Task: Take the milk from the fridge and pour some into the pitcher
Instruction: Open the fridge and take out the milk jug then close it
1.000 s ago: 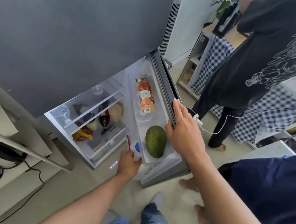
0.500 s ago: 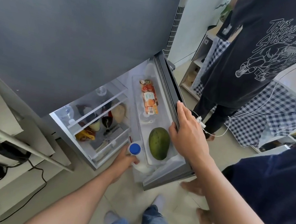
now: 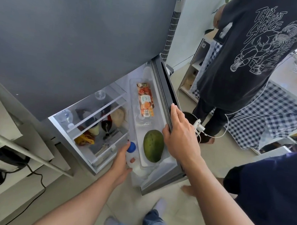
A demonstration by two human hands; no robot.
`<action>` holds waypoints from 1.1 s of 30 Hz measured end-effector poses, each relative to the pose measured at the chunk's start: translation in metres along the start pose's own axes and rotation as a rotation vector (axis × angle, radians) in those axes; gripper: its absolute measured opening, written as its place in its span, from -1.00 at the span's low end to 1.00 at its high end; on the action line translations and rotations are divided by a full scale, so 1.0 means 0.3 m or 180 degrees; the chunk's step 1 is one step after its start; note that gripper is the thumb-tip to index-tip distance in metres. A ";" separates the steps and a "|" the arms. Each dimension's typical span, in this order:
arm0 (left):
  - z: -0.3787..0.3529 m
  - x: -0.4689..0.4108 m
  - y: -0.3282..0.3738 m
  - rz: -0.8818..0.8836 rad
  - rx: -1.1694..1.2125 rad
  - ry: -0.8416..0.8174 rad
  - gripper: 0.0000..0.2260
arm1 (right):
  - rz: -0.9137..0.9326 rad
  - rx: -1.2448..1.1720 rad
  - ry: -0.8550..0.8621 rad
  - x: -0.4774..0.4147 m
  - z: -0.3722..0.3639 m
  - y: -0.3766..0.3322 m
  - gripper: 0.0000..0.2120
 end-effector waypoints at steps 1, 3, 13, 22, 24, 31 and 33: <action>0.000 0.006 0.016 0.0008 0.0168 0.0082 -0.53 | 0.0004 -0.0011 0.0002 0.000 -0.002 -0.001 -0.30; 0.003 0.012 0.043 0.0061 0.0444 0.0147 -0.54 | -0.0003 -0.0032 -0.0019 0.000 -0.005 -0.001 -0.30; 0.027 0.032 0.171 -0.0095 0.0768 -0.0063 -0.50 | -0.0002 0.0026 -0.0016 0.000 0.001 0.003 -0.32; 0.100 0.040 0.270 -0.0737 -0.0709 0.0410 -0.39 | 0.0046 0.0103 -0.0039 -0.001 0.009 0.016 -0.32; 0.135 0.055 0.302 -0.0786 -0.0871 0.0440 -0.39 | 0.0045 0.0136 -0.0026 0.000 0.008 0.014 -0.32; 0.199 0.183 0.385 -0.1065 -0.1166 0.0473 -0.35 | -0.0046 0.0236 -0.0128 0.012 0.003 -0.063 -0.27; 0.203 0.217 0.395 -0.1214 -0.1127 0.0468 -0.58 | -0.0076 0.0217 -0.0164 0.013 -0.006 -0.086 -0.22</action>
Point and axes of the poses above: each hand's wrist, its own x-axis away from the middle knuckle, its own z-axis out of the back of the hand, y = z × x, the point moved 3 cm from there along -x, towards the middle knuckle, and after that the axes turned 13 degrees about x, right-handed, at the moved point
